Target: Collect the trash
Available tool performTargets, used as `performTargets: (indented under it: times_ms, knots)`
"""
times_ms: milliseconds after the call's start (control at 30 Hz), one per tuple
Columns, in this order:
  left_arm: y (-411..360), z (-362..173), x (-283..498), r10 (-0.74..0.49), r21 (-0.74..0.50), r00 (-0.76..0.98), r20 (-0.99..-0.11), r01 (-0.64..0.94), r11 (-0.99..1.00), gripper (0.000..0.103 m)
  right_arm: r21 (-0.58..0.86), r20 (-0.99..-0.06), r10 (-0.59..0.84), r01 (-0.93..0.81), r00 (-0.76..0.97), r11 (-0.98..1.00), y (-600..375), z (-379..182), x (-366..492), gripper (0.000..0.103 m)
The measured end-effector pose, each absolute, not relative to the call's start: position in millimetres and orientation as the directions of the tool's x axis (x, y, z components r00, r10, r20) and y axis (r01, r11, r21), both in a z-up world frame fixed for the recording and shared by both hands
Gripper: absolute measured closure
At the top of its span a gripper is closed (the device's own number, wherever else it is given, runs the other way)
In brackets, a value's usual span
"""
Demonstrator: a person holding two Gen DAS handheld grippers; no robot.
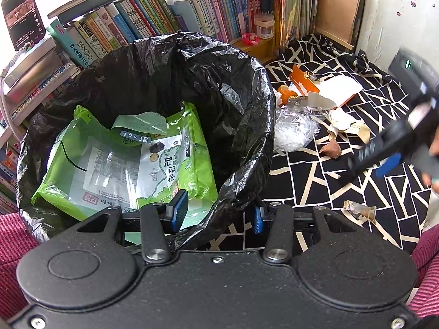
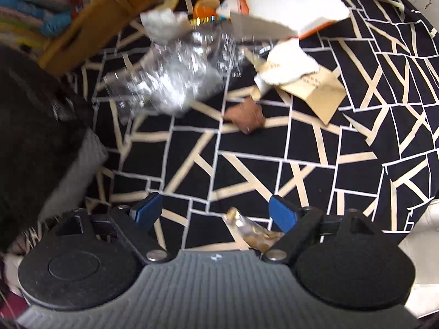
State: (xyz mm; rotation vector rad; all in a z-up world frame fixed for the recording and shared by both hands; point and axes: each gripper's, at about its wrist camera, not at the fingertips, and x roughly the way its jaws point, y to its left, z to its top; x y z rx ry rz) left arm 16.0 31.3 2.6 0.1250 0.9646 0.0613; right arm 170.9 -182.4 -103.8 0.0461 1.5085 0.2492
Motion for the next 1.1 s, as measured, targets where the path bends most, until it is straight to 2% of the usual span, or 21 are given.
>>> performTargets:
  times_ms: [267, 300, 367, 433, 467, 500, 700, 933, 1100]
  knots:
    - [31.4, 2.1, 17.1, 0.108, 0.134, 0.568, -0.816, 0.004, 0.991, 0.059, -0.018, -0.998, -0.033, -0.295, -0.046, 0.955, -164.2, -158.1, 148.1, 0.022]
    - [31.4, 2.1, 17.1, 0.108, 0.134, 0.568, -0.816, 0.004, 0.991, 0.059, -0.037, -0.997, -0.056, -0.302, -0.054, 0.953, -164.1, -163.5, 146.7, 0.025]
    - [31.4, 2.2, 17.2, 0.108, 0.133, 0.568, -0.816, 0.004, 0.991, 0.059, -0.051, -0.994, -0.080, -0.315, -0.080, 0.948, -163.3, -171.7, 143.9, 0.035]
    - [31.5, 2.1, 17.0, 0.108, 0.133, 0.568, -0.816, 0.004, 0.991, 0.059, -0.054, -0.993, -0.085, -0.329, -0.080, 0.943, -160.7, -173.3, 141.6, 0.057]
    - [31.5, 2.2, 17.1, 0.108, 0.134, 0.568, -0.816, 0.004, 0.991, 0.059, -0.055, -0.994, -0.084, -0.333, -0.072, 0.941, -159.4, -171.9, 141.1, 0.060]
    - [31.5, 2.2, 17.2, 0.108, 0.134, 0.568, -0.816, 0.004, 0.991, 0.059, -0.057, -0.995, -0.079, -0.331, -0.056, 0.942, -157.5, -169.4, 140.4, 0.070]
    - [31.7, 2.1, 17.1, 0.108, 0.135, 0.569, -0.815, 0.004, 0.991, 0.059, -0.024, -0.998, -0.010, -0.253, 0.057, 0.967, -163.1, -140.5, 152.7, 0.093]
    - [31.7, 2.0, 17.1, 0.109, 0.135, 0.568, -0.816, 0.004, 0.991, 0.059, 0.173, -0.950, 0.206, -0.153, 0.235, 0.973, -169.2, -74.8, 165.6, 0.095]
    - [31.7, 2.0, 17.1, 0.109, 0.135, 0.568, -0.816, 0.004, 0.991, 0.059, 0.380, -0.848, 0.420, -0.182, 0.322, 0.907, -163.1, -17.9, 169.1, 0.094]
